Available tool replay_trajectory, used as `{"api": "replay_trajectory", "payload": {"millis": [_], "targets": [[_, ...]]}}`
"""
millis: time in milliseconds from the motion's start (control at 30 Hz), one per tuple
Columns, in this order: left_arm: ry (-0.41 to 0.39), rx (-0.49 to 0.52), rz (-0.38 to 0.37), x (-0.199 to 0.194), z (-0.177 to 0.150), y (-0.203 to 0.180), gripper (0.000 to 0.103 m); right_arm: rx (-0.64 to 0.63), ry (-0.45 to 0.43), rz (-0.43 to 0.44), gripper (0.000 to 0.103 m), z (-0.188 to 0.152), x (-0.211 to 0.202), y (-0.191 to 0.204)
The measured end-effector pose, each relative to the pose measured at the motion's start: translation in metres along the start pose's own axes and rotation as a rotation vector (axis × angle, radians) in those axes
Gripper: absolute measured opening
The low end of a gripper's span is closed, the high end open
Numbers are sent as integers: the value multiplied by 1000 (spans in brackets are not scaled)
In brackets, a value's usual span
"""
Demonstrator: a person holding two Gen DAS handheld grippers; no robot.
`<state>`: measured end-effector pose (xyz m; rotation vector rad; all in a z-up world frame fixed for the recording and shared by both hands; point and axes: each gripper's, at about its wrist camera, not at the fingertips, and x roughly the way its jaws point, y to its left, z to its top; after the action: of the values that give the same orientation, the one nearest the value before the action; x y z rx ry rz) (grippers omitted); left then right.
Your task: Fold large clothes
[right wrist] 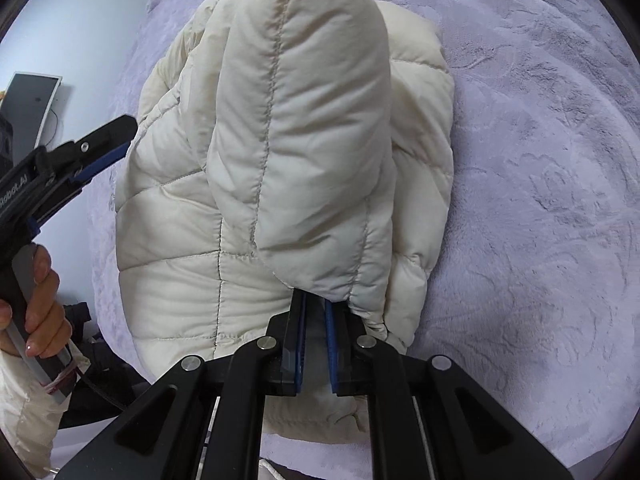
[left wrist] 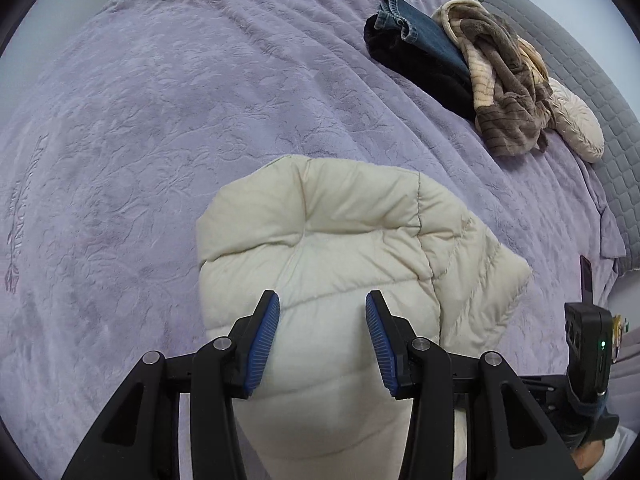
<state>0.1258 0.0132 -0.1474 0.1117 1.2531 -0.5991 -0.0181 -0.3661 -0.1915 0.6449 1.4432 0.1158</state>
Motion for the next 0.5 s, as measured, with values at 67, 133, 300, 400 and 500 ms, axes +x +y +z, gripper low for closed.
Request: {"api": "replay_trajectory", "payload": {"millis": [67, 133, 300, 400, 500], "targets": [[11, -11, 10, -6, -10, 4, 47, -6, 1, -6, 10, -4, 0, 7], [20, -23, 17, -10, -20, 6, 47, -12, 0, -12, 10, -4, -8, 10], [33, -40, 22, -24, -44, 11, 47, -19, 1, -26, 10, -8, -24, 24], [38, -50, 25, -32, -56, 12, 47, -33, -1, -36, 11, -3, -30, 35], [49, -61, 27, -39, -65, 13, 47, -42, -6, -42, 11, -5, -47, 34]]}}
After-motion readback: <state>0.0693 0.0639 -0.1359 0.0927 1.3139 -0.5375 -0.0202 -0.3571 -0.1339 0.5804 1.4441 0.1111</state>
